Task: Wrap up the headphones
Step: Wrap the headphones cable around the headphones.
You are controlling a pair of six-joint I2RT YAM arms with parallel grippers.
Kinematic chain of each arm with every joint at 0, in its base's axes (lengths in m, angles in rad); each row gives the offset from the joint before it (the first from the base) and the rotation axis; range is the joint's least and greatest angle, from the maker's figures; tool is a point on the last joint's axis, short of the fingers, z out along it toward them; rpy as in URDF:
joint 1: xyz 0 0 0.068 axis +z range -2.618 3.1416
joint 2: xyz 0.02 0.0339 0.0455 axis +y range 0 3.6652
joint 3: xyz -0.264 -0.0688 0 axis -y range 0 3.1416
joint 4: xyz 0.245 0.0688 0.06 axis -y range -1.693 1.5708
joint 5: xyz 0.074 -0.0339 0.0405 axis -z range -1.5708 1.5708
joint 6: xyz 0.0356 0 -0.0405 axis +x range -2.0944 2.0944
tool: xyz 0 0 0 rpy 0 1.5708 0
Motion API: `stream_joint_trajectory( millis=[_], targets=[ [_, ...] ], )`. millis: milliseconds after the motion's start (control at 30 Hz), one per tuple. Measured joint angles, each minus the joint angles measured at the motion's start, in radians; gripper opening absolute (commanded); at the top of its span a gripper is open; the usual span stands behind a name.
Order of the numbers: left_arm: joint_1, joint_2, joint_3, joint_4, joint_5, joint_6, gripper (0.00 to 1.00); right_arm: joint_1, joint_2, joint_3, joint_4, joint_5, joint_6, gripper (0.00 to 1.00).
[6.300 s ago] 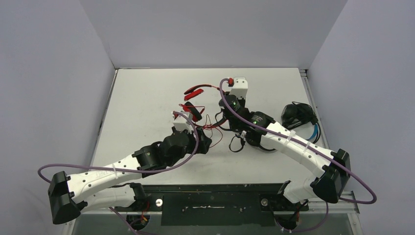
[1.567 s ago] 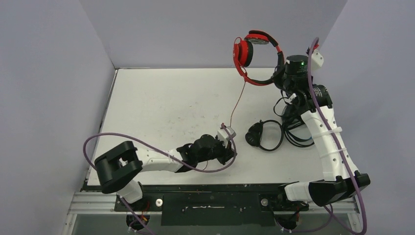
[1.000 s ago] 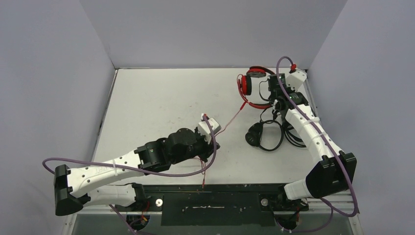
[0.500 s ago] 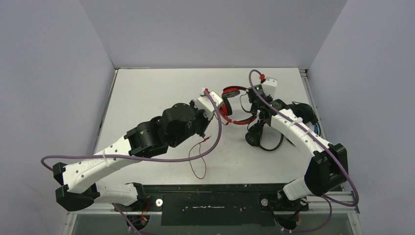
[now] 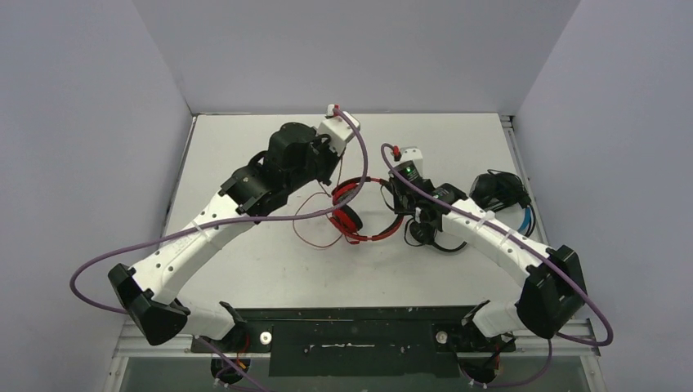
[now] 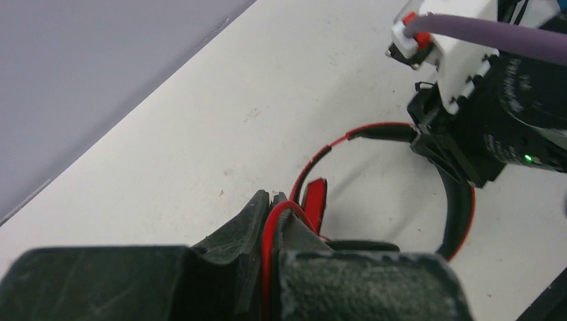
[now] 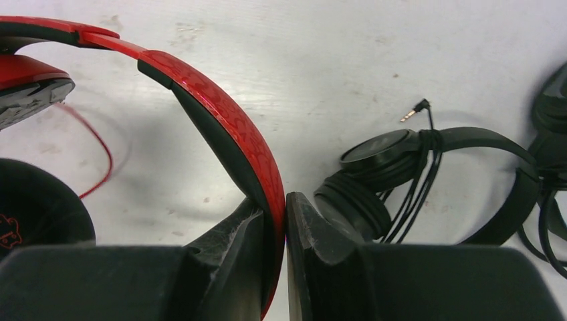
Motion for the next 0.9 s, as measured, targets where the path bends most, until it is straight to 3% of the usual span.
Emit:
stream_joint_trajectory(
  millis=[400, 600, 900],
  targets=[
    [0.272, 0.067, -0.018, 0.122, 0.312, 0.006, 0.00, 0.117, -0.081, 0.000, -0.003, -0.100, -0.085, 0.00],
    [0.285, 0.106, -0.004, 0.122, 0.465, -0.025, 0.00, 0.131, -0.069, 0.001, -0.036, -0.034, -0.082, 0.00],
    [0.284, 0.106, 0.035, 0.147, 0.562, -0.068, 0.00, 0.152, -0.013, 0.024, -0.016, -0.041, -0.114, 0.00]
  ],
)
